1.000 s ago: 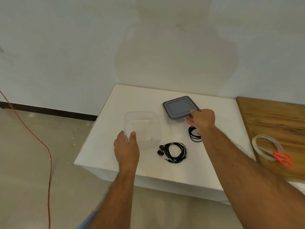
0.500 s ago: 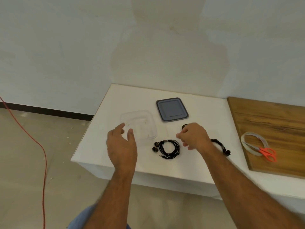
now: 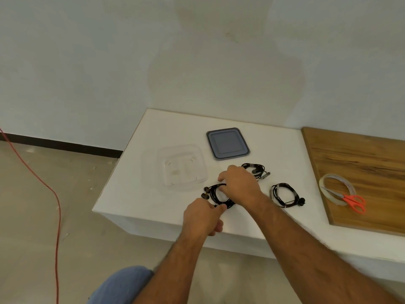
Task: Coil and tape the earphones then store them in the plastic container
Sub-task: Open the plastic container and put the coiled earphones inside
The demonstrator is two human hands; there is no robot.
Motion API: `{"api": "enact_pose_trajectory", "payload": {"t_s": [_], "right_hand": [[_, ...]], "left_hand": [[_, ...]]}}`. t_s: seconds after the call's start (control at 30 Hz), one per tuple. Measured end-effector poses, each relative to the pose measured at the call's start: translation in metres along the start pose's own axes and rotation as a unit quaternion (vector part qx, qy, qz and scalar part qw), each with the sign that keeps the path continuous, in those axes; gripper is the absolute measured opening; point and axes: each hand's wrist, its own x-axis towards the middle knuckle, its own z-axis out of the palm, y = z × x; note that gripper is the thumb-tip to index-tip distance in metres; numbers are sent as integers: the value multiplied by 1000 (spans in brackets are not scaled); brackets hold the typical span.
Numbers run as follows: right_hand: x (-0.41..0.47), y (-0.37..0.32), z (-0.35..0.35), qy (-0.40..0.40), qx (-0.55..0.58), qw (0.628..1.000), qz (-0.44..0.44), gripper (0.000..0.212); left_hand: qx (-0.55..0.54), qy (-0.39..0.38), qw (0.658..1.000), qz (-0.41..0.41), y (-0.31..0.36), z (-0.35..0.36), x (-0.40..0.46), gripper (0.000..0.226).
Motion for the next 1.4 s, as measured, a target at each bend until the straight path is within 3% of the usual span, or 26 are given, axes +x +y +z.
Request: {"api": "enact_pose_trajectory", "payload": {"t_s": [0.1, 0.27, 0.5, 0.7, 1.1, 1.23, 1.4], "right_hand": [[0, 0, 1, 6, 1, 1000, -4, 23], [-3, 5, -1, -6, 36, 999, -15, 13], [-13, 13, -19, -45, 163, 986, -9, 8], [-21, 14, -38, -30, 226, 974, 13, 4], [20, -49, -89, 73, 292, 953, -21, 3], [56, -75, -72, 69, 261, 963, -7, 3], [85, -89, -46, 54, 154, 986, 24, 6]], "left_hand": [[-79, -1, 997, -19, 0, 2, 5, 33], [-118, -1, 993, -24, -1, 3, 5, 34], [-178, -12, 983, -40, -1, 2, 1, 36], [-228, -22, 973, -32, 4, -6, -12, 35], [-396, 95, 911, 65, 18, -77, -8, 15], [-421, 122, 898, 41, 11, -96, 11, 16], [-451, 129, 883, 4, 6, -109, 25, 34]]}}
